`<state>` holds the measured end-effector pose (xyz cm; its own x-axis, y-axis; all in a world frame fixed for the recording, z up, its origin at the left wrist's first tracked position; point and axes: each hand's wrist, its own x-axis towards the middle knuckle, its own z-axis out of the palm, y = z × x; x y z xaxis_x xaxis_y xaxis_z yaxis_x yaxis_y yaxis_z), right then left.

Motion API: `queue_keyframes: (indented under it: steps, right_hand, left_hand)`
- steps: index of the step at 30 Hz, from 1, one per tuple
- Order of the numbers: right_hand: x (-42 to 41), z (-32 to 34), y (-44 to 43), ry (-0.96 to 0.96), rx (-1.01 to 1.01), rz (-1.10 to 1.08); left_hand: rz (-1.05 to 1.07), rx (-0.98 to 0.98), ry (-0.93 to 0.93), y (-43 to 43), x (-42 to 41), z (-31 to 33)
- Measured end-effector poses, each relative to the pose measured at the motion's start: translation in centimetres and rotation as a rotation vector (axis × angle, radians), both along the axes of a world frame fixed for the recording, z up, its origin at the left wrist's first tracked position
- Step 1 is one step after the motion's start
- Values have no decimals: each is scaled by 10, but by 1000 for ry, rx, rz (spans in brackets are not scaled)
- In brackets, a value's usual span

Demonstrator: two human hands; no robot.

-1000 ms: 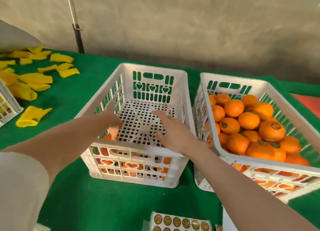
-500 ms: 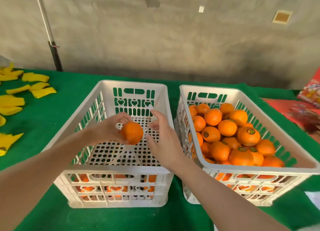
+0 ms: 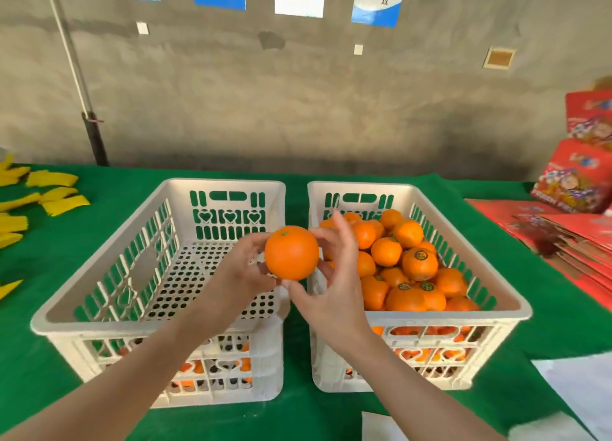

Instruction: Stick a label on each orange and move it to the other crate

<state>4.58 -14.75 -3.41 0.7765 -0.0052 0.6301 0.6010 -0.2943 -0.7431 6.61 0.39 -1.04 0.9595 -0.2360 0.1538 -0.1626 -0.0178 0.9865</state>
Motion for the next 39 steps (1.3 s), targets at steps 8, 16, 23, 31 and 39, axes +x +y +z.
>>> queue_keyframes:
  steps: [8,16,23,31,39]
  right_hand:
    - [-29,-10,-42,33,-31,-18]
    - [-43,14,-104,346,20,49]
    - [-44,21,-117,408,-337,102]
    - [-46,15,-123,317,-404,64]
    - [-63,-11,-119,234,-234,-22]
  left_hand:
    - [-193,-371,276,-61,-28,-7]
    - [-31,-334,540,-88,-28,-23]
    - [-122,-191,488,-104,-38,-30]
    - [-107,-219,523,-115,-44,-35]
    - [-125,-267,543,-119,-53,-40]
